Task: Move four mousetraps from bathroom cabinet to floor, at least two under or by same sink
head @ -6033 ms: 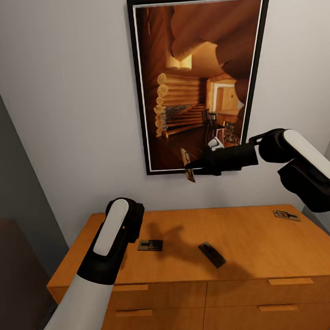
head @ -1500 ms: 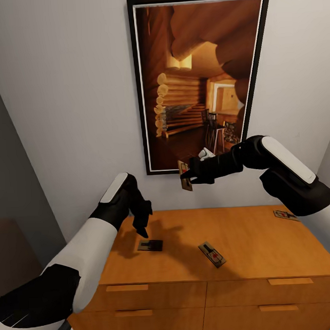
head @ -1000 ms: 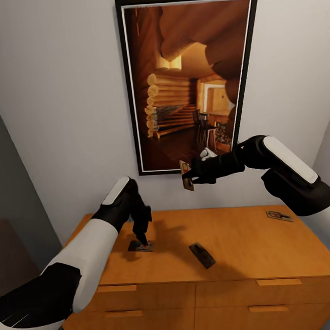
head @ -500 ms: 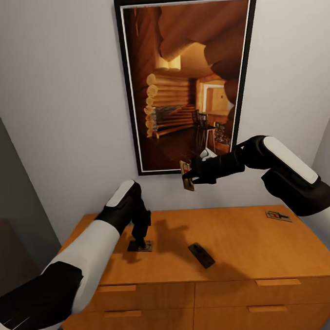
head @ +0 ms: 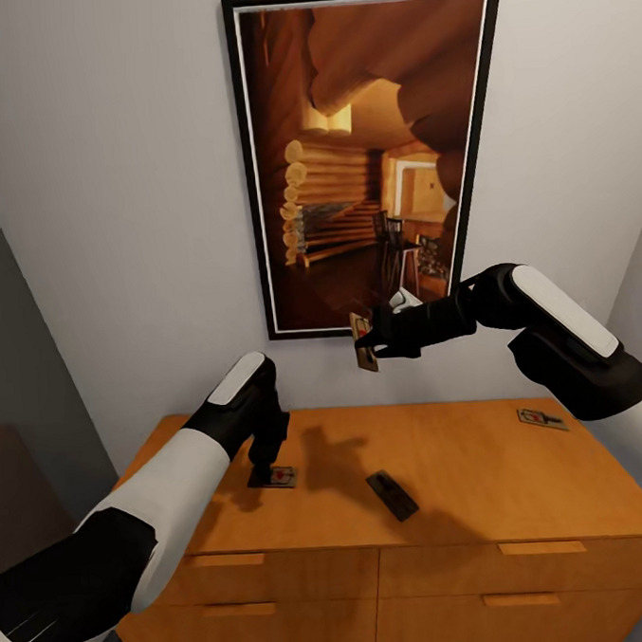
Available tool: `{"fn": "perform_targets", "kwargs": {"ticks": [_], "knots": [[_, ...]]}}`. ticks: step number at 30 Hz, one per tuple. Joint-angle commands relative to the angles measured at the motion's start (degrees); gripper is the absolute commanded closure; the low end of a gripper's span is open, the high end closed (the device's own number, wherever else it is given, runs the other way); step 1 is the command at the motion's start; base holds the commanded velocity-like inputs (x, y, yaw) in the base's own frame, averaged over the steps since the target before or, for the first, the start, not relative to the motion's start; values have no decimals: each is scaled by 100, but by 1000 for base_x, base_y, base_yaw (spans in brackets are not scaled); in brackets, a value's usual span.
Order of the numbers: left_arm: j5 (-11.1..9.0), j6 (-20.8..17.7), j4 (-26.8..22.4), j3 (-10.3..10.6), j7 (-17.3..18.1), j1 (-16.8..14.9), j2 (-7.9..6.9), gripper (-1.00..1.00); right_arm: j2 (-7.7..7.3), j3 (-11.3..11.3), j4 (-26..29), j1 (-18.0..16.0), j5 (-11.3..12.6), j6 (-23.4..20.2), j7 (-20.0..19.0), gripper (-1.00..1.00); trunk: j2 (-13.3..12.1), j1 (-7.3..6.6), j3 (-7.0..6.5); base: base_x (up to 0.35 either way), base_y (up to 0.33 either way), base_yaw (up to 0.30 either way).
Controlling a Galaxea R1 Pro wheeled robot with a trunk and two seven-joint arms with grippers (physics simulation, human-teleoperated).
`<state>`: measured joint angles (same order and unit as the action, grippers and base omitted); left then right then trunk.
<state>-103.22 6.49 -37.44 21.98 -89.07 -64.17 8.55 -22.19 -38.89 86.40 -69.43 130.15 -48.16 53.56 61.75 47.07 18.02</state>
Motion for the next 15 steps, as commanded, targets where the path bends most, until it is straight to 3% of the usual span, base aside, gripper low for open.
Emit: {"fn": "perform_targets", "kwargs": {"ticks": [1,15], "knots": [[-27,35,-4,30,-5,-7,-7,-100,-4,-4,2,-9,55,6,59,100,47,23,26,0,0,0],[-57,-109,-10,27,4,-7,11,-100,-5,-4,15,-9,54,0,63,100,609,331,278,0,0,0]]}}
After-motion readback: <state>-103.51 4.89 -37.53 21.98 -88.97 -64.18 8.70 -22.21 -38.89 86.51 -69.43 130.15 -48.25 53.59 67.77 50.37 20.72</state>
